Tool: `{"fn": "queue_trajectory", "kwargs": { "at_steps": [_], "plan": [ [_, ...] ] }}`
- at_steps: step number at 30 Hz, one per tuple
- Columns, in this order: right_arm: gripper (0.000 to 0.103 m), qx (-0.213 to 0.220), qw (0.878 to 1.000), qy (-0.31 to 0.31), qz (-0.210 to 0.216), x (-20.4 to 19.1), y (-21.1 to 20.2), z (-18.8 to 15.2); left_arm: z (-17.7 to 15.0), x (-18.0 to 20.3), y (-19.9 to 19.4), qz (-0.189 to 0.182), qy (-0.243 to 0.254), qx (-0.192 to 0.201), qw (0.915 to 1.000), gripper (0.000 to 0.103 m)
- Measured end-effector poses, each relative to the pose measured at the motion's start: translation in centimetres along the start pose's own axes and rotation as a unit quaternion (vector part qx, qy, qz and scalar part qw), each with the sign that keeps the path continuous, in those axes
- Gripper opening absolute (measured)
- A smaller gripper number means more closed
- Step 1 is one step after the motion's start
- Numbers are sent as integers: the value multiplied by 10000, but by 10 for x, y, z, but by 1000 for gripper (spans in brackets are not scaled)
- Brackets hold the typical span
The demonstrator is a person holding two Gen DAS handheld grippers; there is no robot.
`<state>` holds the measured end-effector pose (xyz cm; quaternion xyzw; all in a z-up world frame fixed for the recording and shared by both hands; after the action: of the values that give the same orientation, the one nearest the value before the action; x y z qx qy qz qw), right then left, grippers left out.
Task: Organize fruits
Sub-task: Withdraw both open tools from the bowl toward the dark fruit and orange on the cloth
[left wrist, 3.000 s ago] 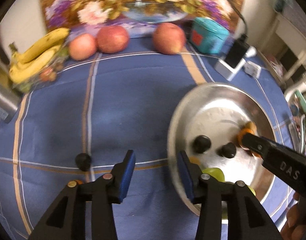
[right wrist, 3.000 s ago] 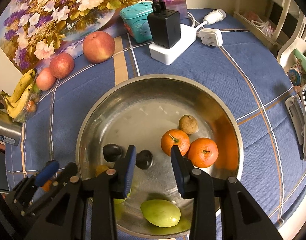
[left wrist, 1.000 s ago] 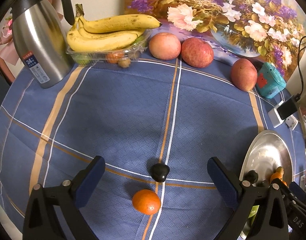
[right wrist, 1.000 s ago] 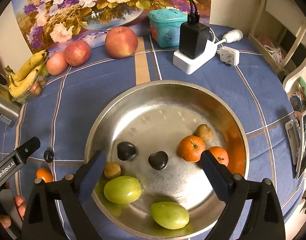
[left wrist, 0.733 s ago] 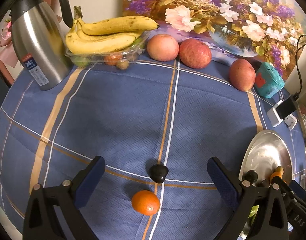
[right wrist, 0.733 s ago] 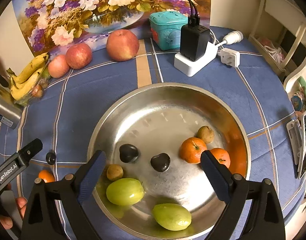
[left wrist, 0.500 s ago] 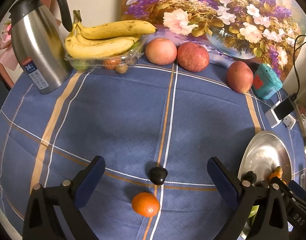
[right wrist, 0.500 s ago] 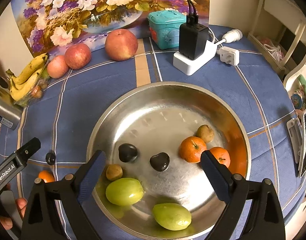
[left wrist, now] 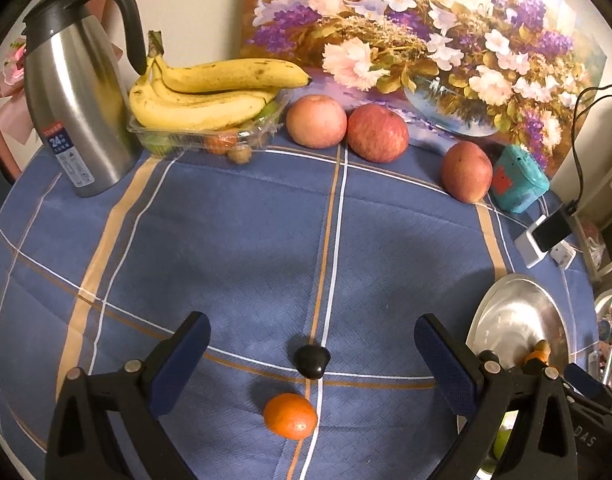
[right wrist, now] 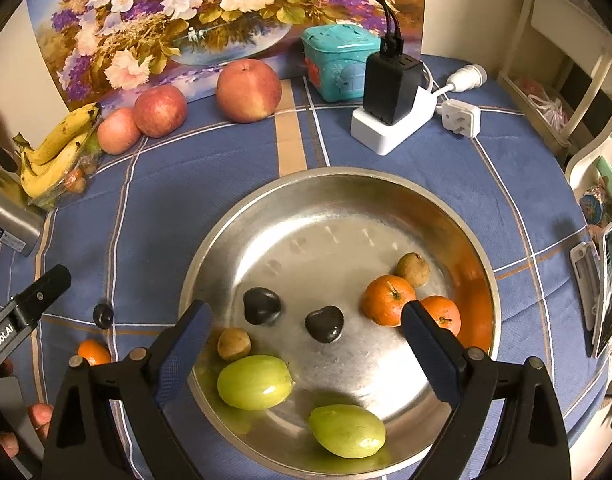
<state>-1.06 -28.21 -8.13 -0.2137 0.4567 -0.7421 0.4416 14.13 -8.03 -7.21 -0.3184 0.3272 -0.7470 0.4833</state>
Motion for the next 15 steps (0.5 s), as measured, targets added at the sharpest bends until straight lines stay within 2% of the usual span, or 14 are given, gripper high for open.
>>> {"fn": "queue_trajectory", "kwargs": {
  "at_steps": [3,8,15],
  "plan": [
    [96,19,10000,-13,74,-7,-2,2,2,-7,-3,-96,12,-25,10000,103],
    [95,70,9995,18,310,-22,-5,4,7,-24,-10,148,201,20,9997,103],
    [95,79,9978,-71,661,-54,-7,2,10,-60,-16,332,-152,79,9993,103]
  ]
}}
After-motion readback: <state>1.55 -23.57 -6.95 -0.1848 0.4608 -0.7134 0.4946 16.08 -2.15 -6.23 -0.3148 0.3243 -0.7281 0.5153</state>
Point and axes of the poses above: each gripper's, at about its wrist camera, not at the fingertips, and y roughly the way its jaws point, x to its right, z to its top, the point moved 5 cm from there along y, roughly the way its jaws point, and after that the axes turned 6 degrees about x, right-handed, at the moved point
